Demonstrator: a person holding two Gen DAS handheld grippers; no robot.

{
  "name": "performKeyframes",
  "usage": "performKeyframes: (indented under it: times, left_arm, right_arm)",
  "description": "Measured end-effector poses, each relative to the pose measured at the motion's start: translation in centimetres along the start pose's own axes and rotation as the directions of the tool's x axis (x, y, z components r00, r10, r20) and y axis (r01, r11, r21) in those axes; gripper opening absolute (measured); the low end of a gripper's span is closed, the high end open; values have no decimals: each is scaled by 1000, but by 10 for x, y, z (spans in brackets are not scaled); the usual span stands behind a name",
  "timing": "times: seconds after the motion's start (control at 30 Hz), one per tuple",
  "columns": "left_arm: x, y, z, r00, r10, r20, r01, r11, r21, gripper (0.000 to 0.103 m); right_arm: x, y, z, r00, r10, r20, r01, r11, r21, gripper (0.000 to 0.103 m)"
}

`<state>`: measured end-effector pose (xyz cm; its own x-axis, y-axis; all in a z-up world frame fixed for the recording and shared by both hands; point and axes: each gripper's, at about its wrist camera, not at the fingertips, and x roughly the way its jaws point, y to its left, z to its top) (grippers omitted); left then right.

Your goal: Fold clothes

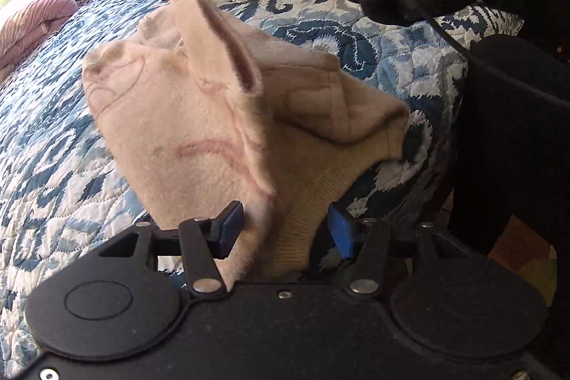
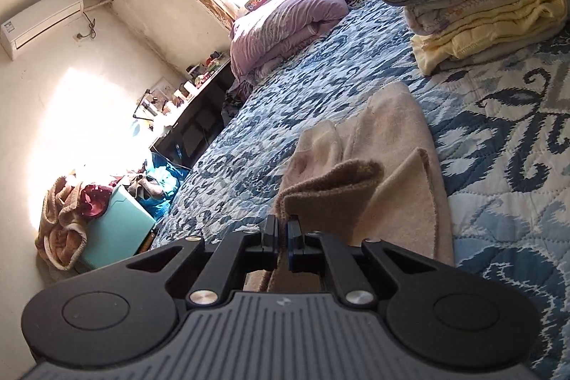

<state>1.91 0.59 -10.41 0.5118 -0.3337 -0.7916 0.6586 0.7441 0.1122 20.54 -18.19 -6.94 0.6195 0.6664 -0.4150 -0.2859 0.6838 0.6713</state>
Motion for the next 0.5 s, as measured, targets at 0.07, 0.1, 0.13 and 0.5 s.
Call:
performKeyframes:
  times: [0.07, 0.1, 0.13, 0.5]
  left_arm:
    - [-2, 7, -4, 1000, -27, 12, 28, 999, -39, 52]
    - [-3, 10, -5, 999, -43, 20, 44, 997, -62, 52]
    - [-3, 15, -7, 998, -59, 27, 61, 994, -85, 52]
    - [0, 31, -12, 983, -171, 64, 179, 969, -169, 52]
  right_arm:
    - [21, 10, 3, 999, -32, -37, 31, 999, -16, 7]
    - [32, 15, 4, 997, -45, -56, 44, 998, -34, 7]
    - [44, 21, 4, 995, -60, -75, 56, 997, -57, 7]
    - [123, 56, -24, 961, -210, -181, 146, 938, -314, 15]
